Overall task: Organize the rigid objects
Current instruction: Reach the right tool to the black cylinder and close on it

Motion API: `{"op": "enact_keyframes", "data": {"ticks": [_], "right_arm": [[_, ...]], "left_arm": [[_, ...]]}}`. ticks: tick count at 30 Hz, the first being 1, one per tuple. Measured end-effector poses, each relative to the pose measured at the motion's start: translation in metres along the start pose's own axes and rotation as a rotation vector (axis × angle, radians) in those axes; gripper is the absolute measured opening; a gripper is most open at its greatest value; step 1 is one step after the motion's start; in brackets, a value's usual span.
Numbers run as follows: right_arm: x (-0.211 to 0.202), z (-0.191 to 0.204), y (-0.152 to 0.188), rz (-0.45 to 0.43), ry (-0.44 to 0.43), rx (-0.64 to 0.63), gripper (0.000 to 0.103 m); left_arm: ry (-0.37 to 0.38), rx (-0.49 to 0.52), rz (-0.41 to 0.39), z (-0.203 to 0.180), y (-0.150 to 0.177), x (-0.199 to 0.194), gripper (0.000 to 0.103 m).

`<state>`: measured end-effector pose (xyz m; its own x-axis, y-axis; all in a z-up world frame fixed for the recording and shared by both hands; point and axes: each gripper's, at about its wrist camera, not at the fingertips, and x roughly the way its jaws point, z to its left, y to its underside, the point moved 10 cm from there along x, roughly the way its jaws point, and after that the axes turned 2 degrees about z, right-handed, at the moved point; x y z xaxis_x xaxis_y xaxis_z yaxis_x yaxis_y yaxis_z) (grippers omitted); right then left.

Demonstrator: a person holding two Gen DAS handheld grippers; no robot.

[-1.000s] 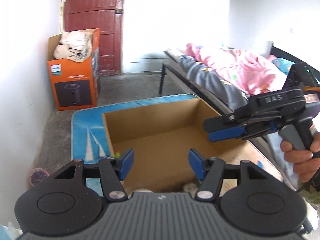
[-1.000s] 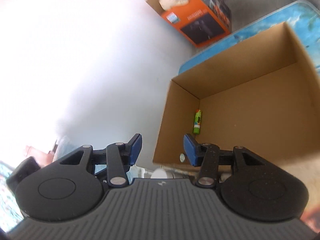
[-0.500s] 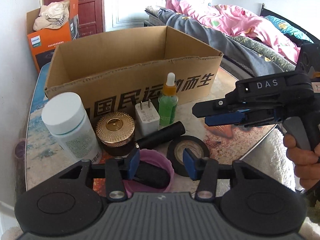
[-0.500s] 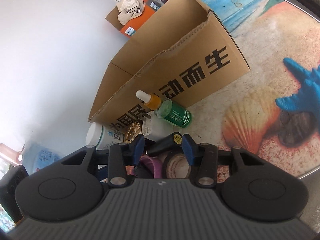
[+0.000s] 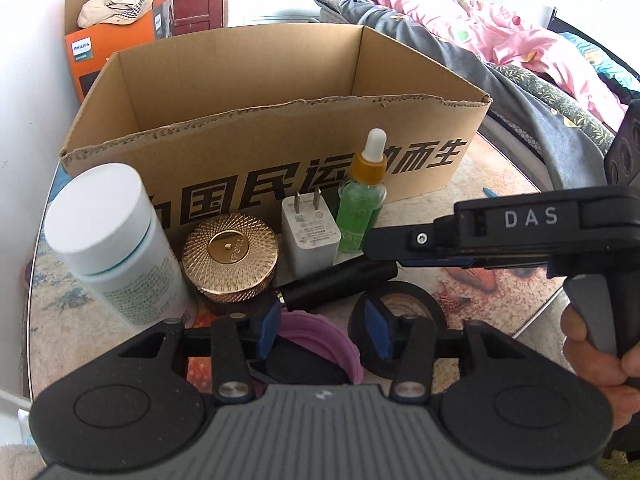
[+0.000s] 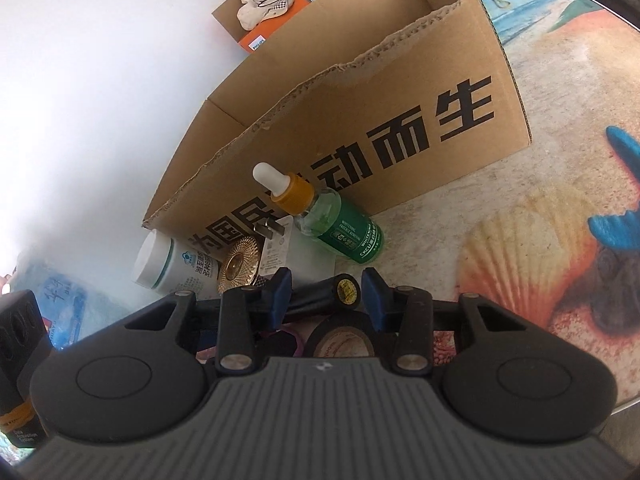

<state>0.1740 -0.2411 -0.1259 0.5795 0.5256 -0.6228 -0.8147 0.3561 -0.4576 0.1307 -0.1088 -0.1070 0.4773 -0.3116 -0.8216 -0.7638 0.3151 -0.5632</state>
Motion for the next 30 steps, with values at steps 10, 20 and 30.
{"op": "enact_keyframes", "data": {"ticks": [10,20,30], "right_arm": [[0.008,-0.003,0.006,0.032,-0.022,0.004,0.038],[0.003,-0.015,0.002,0.022,-0.031,0.025,0.037],[-0.019,-0.044,-0.011,-0.029,-0.044,0.097,0.032]], "left_arm": [[-0.018,0.019,0.038,-0.004,-0.005,0.011,0.057],[0.041,-0.042,0.06,-0.009,-0.009,0.013,0.06],[0.194,0.041,0.031,-0.057,-0.014,0.008,0.057]]}}
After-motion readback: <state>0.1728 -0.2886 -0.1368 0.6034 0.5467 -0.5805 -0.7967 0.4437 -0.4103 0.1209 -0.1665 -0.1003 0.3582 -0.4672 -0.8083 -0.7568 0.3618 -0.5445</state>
